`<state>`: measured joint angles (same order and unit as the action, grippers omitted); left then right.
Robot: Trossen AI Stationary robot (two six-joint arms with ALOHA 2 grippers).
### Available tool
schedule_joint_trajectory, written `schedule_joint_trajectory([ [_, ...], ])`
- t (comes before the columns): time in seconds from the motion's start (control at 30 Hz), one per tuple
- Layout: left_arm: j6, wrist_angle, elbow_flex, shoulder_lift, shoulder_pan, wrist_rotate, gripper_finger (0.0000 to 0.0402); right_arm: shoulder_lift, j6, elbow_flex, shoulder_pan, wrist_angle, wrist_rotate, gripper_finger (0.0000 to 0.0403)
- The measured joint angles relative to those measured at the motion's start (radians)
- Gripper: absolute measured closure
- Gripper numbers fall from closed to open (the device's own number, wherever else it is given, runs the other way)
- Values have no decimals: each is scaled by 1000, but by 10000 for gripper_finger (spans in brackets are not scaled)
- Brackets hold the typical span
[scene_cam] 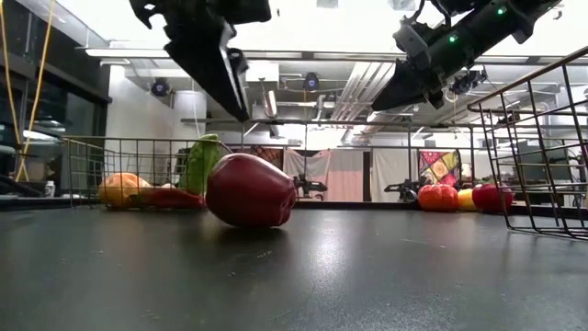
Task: Sort produce into baskets
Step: Put the red apple into the bottom wire basket
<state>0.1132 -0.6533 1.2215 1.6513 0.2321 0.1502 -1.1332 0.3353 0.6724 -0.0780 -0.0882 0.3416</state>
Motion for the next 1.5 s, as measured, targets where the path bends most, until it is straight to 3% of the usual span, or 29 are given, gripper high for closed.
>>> schedule_joint_trajectory([
  [0.23, -122, -311, 283, 225, -24, -30, 144, 0, -2, 0, 0, -8, 0, 403],
  [0.47, -247, -387, 407, 352, 16, 44, 101, 0, -3, 0, 0, -46, 0, 403],
  [0.6, -283, -386, 416, 367, 24, 51, 99, 0, -3, 0, 0, -47, 0, 403],
  [0.8, -283, -384, 415, 367, 0, -21, 98, 0, -2, 0, 0, -47, 0, 403],
  [1.2, -256, -270, 330, 367, -78, -154, 98, 0, 4, 0, 0, -46, 0, 403],
  [1.5, -237, -215, 250, 360, -81, -174, 98, 0, 4, 0, 0, -45, 0, 403],
])
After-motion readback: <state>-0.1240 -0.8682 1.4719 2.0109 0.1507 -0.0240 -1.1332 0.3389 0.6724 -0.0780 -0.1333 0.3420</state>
